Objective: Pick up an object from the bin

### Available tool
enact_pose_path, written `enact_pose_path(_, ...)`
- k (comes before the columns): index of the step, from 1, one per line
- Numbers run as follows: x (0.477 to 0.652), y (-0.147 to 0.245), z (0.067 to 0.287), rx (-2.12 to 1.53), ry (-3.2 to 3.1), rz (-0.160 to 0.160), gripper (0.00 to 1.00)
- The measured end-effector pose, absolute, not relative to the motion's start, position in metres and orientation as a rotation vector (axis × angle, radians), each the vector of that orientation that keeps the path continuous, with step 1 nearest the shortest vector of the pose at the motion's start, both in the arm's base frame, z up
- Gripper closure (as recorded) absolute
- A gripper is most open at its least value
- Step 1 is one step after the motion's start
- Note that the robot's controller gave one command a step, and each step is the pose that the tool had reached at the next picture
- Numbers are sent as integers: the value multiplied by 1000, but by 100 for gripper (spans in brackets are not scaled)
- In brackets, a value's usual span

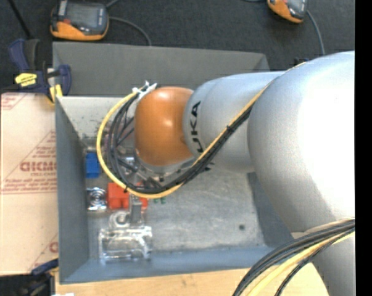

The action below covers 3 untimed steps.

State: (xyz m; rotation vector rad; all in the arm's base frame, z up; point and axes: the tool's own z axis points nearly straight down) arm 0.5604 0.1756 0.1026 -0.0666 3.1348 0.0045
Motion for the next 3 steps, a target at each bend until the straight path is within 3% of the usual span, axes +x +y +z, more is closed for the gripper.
enact_pose_path(1, 569, 163, 102, 166, 3131, 4, 0)
enact_pose_path(2, 577, 158, 69, 133, 3140, -2, 0)
enact_pose_path(3, 578, 158, 71, 137, 3138, 2, 0)
